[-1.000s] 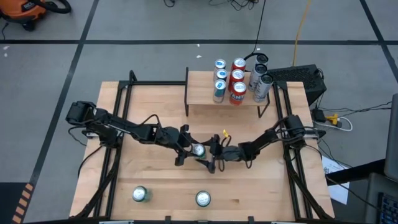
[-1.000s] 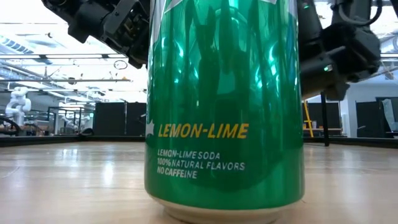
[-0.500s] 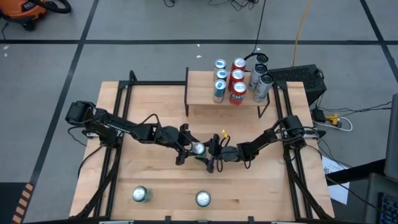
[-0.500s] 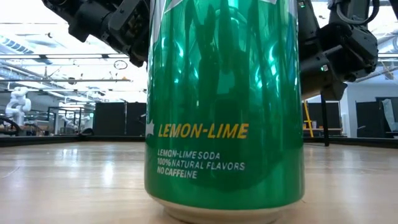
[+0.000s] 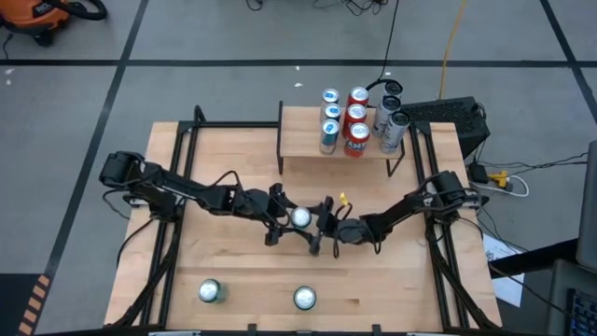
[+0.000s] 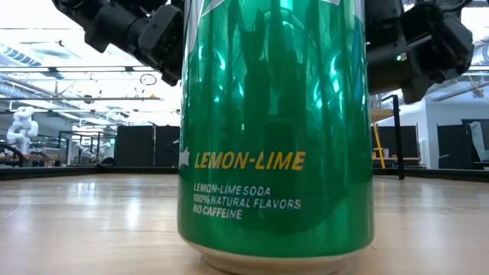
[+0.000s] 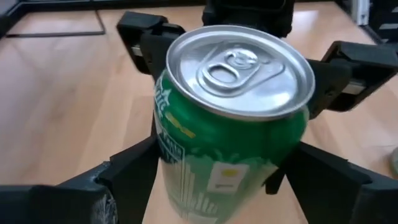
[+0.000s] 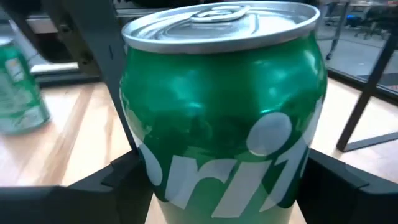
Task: Place canned beverage on shelf
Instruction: Put the top green soda can on the shelf
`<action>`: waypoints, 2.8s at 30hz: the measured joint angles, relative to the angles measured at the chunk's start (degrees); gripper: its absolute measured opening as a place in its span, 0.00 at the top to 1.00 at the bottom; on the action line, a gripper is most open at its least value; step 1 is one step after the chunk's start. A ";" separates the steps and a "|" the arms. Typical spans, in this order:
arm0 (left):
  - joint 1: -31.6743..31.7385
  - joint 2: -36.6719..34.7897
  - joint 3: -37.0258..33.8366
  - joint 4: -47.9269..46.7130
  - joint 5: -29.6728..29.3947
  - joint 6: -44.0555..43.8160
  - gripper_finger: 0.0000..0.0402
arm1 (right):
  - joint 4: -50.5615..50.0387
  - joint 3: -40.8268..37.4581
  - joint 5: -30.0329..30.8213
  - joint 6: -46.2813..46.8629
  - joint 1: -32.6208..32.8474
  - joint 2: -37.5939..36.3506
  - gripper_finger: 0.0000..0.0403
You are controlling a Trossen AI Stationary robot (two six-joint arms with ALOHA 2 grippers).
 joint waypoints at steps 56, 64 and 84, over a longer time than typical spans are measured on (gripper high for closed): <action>29.35 -10.71 3.79 12.17 11.83 11.87 0.29 | -16.57 0.20 5.88 15.70 1.56 -1.88 0.12; 43.62 -2.54 12.96 10.88 24.24 10.62 0.29 | -16.35 0.15 5.86 15.70 1.13 -1.91 0.12; 51.43 11.27 20.52 9.93 32.73 4.84 0.29 | -18.13 0.15 6.10 15.06 0.81 -1.93 0.12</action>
